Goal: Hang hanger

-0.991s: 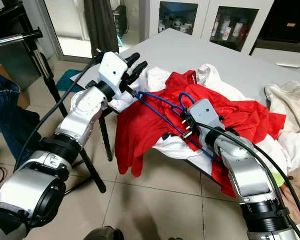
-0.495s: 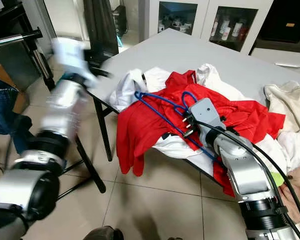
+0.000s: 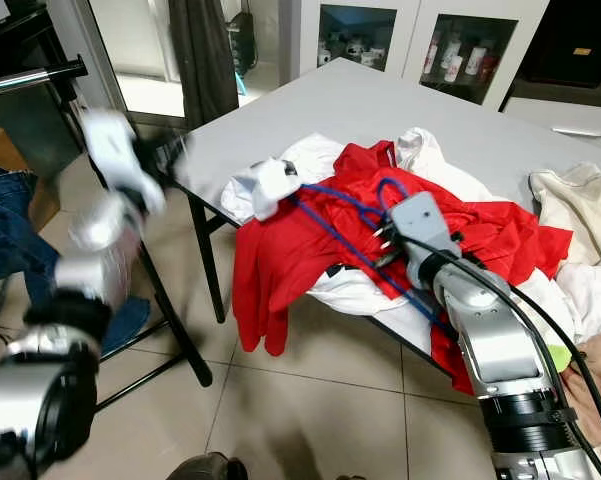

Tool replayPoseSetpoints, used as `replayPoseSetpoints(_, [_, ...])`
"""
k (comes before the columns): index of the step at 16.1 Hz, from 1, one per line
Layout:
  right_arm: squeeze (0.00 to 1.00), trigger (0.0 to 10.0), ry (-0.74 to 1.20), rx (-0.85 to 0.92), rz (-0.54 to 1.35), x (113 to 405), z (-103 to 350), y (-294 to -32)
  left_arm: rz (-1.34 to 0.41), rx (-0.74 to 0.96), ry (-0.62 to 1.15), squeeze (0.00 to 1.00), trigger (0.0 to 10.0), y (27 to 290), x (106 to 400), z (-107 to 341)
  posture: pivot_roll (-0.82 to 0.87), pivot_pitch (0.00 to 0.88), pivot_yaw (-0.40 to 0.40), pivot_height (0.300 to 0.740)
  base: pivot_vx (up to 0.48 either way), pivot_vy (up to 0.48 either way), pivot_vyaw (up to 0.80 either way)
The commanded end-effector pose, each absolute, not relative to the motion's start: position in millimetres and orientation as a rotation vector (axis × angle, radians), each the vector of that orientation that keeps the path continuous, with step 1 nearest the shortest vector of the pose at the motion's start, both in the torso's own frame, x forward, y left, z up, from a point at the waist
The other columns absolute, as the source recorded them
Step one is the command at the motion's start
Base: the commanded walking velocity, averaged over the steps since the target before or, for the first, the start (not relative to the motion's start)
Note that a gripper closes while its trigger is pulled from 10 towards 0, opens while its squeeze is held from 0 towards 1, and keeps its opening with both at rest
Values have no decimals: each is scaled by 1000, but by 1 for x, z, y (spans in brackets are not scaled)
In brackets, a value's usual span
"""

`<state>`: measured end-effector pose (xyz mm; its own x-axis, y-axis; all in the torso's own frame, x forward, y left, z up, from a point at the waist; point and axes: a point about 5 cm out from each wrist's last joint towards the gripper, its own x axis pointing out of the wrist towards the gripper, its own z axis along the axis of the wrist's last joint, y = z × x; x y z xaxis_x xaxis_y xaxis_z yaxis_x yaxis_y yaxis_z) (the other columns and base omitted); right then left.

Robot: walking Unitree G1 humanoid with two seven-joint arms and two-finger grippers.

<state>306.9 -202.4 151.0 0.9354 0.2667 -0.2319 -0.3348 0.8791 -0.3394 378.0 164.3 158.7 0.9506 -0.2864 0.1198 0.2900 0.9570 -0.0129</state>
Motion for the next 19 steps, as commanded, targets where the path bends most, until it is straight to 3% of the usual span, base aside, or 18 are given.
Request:
replayPoseSetpoints(1, [0, 10000, 167, -373, 221, 311, 158, -216, -318, 8, -61, 0, 10000, 162, 377, 149, 39, 0, 42, 740, 0, 0, 0])
replayPoseSetpoints(9, [0, 10000, 74, -184, -1, 319, 180, -241, -321, 81, 94, 0, 10000, 160, 365, 108, 36, 0, 43, 740, 0, 0, 0])
replayPoseSetpoints(15, [0, 10000, 48, -170, 41, 319, 183, -234, -333, 154, 51, 0, 10000, 155, 366, 111, 36, 0, 47, 740, 0, 0, 0])
replayPoseSetpoints(16, [0, 10000, 30, -164, 67, 318, 185, -230, -315, 113, 33, 302, 10000, 157, 367, 113, 34, 1, 47, 740, 0, 0, 0])
replayPoseSetpoints(17, [0, 10000, 14, -165, 91, 316, 187, -226, -305, 59, 9, 298, 10000, 158, 368, 117, 34, 1, 47, 740, 0, 0, 0])
replayPoseSetpoints(18, [0, 10000, 6, -163, 100, 316, 188, -224, -292, -7, -1, 188, 10000, 159, 370, 119, 32, 1, 47, 740, 0, 0, 0])
replayPoseSetpoints(19, [0, 10000, 0, -159, 104, 316, 190, -224, -278, -93, 5, 0, 10000, 161, 372, 120, 29, 0, 48, 740, 0, 0, 0])
